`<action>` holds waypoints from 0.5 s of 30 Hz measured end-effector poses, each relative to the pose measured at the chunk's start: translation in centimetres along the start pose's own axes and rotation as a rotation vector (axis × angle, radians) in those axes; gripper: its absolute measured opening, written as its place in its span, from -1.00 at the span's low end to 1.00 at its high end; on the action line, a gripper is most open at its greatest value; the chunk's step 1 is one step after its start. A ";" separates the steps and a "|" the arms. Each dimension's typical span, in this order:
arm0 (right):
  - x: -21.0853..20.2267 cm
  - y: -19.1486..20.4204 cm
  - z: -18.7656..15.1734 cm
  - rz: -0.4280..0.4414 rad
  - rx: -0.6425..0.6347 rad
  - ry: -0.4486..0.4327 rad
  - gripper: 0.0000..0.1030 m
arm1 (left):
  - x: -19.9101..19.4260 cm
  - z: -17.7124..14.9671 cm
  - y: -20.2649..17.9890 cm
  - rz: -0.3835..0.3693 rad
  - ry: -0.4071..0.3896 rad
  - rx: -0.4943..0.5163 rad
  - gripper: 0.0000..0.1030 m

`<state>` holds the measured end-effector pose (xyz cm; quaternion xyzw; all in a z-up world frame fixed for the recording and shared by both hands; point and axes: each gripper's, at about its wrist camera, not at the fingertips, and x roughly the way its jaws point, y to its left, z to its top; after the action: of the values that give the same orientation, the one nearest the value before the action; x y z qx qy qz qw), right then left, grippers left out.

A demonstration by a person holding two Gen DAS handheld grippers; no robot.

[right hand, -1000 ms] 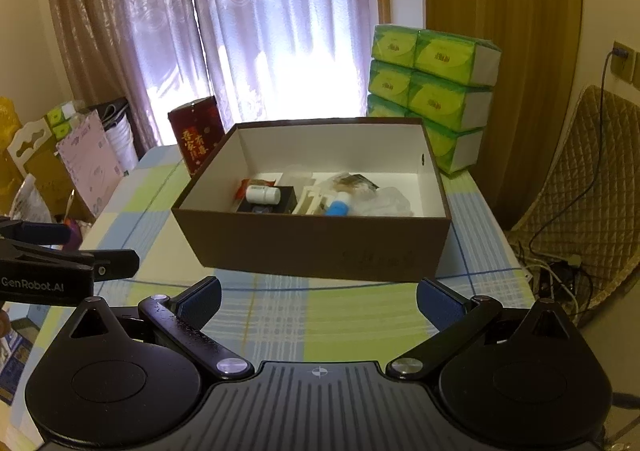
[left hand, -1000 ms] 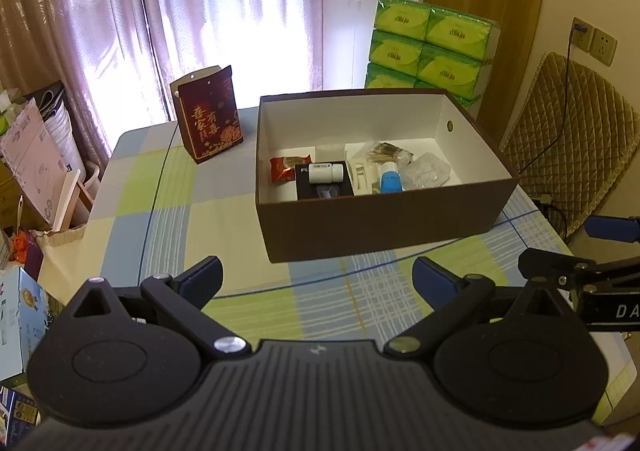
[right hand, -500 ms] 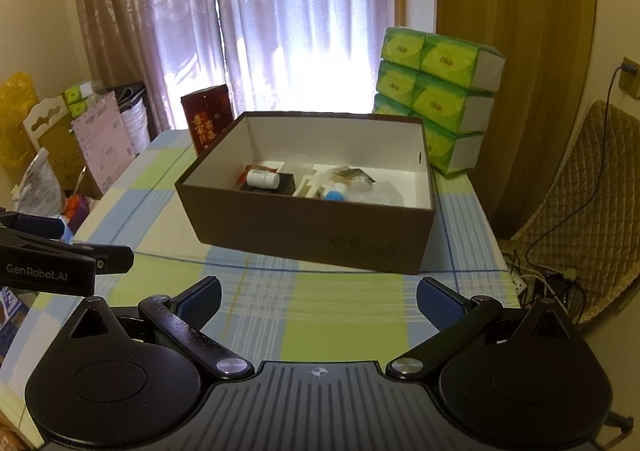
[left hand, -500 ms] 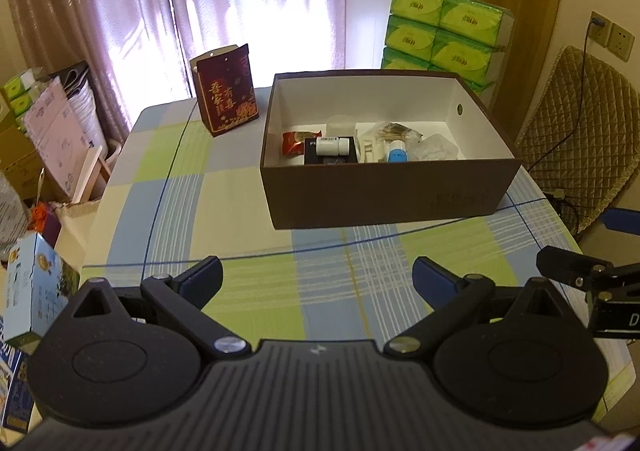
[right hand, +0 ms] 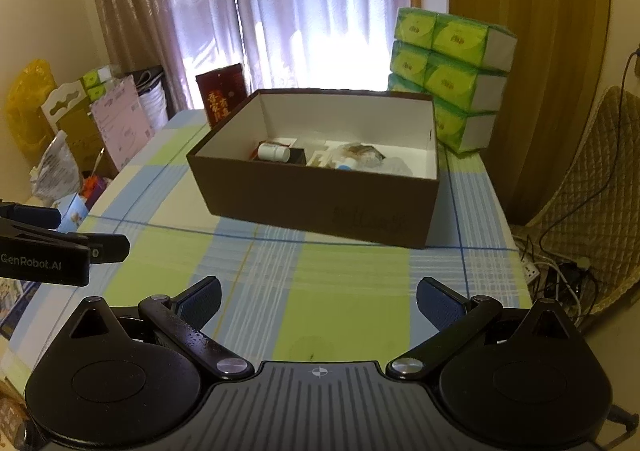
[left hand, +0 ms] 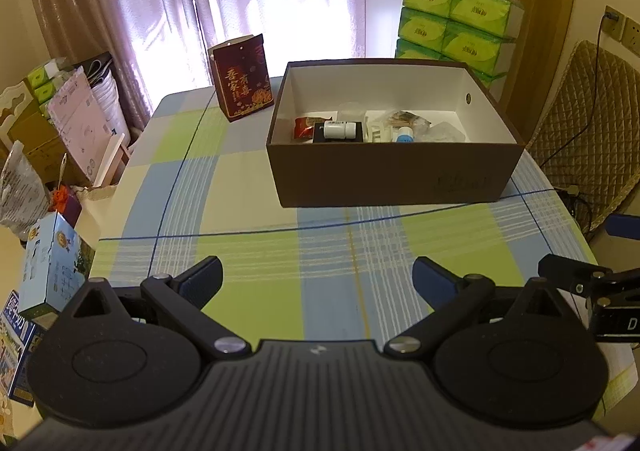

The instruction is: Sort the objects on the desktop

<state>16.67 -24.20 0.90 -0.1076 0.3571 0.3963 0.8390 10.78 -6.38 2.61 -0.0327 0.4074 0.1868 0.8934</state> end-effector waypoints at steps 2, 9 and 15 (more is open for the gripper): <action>0.0 0.0 -0.3 0.004 -0.005 0.008 0.96 | 0.0 -0.3 -0.1 0.004 0.006 -0.001 0.94; 0.3 -0.1 -1.1 0.012 -0.005 0.033 0.96 | 0.0 -1.2 -0.3 0.016 0.027 -0.003 0.94; 0.7 0.0 -1.3 0.012 0.003 0.051 0.96 | 0.4 -1.7 -0.4 0.014 0.049 0.005 0.94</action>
<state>16.35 -24.38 -0.55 -0.1143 0.3796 0.3982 0.8272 9.93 -6.95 1.10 -0.0324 0.4296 0.1911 0.8819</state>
